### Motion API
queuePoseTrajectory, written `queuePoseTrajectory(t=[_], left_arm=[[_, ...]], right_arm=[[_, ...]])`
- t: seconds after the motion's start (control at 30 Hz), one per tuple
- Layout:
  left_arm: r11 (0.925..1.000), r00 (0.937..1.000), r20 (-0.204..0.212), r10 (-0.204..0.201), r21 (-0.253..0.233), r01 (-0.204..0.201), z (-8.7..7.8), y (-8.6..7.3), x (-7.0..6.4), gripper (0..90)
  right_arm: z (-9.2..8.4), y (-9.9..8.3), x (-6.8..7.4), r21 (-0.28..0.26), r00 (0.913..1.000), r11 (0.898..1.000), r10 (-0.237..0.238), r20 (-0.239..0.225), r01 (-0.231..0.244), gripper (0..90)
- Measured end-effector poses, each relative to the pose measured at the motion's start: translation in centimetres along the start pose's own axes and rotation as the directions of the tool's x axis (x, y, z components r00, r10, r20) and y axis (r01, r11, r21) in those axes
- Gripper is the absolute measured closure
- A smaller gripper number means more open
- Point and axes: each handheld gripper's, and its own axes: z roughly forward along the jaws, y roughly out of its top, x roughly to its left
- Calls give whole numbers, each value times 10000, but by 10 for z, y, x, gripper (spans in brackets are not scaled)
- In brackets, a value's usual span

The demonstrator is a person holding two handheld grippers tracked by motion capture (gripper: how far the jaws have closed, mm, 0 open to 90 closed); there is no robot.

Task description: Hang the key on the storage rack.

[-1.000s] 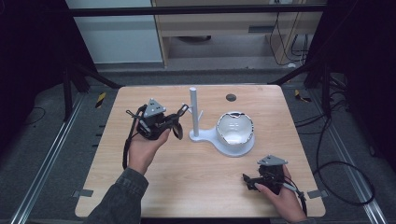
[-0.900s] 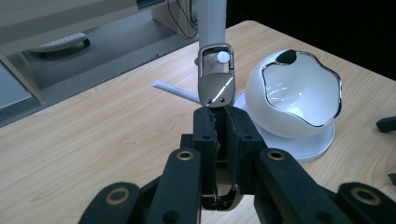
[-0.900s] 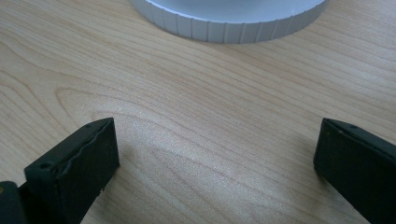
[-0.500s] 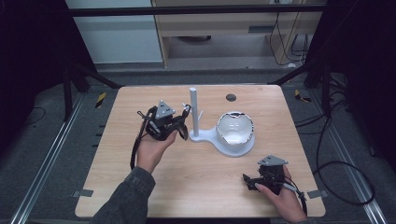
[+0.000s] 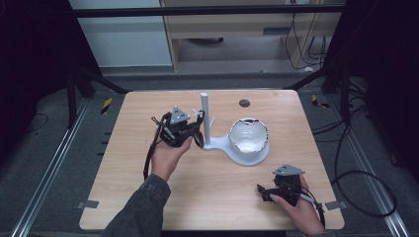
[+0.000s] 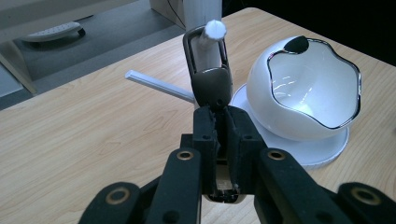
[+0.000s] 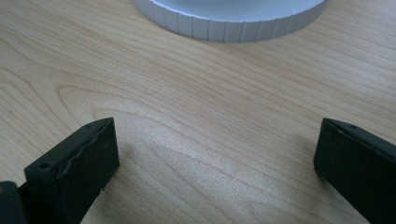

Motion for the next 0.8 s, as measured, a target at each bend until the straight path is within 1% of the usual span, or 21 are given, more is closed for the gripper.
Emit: queuePoseTrajectory(t=[0.23, 0.4, 0.63, 0.73, 0.8], left_arm=[[10000, 10000, -68, -37, -76, 37, 4, -2, -1, 820], [9997, 9998, -83, -174, -179, 172, 7, -3, -1, 819], [9997, 9997, -119, -196, -169, 194, 10, -3, -2, 816], [9991, 9993, -53, -360, -220, 359, 11, -3, -2, 815], [9991, 9992, -65, -384, -198, 382, 13, -3, -2, 814]], right_arm=[[0, 0, 0, -2, 10000, 10000, 14, 11, -14, 4], [0, 0, 0, -3, 10000, 10000, 13, 17, -13, 4], [0, 0, 0, -11, 10000, 10000, -9, 29, 9, 4], [0, 0, 0, -12, 10000, 10000, -12, 28, 12, 4], [0, 0, 0, -14, 10000, 10000, -12, 27, 12, 4]])
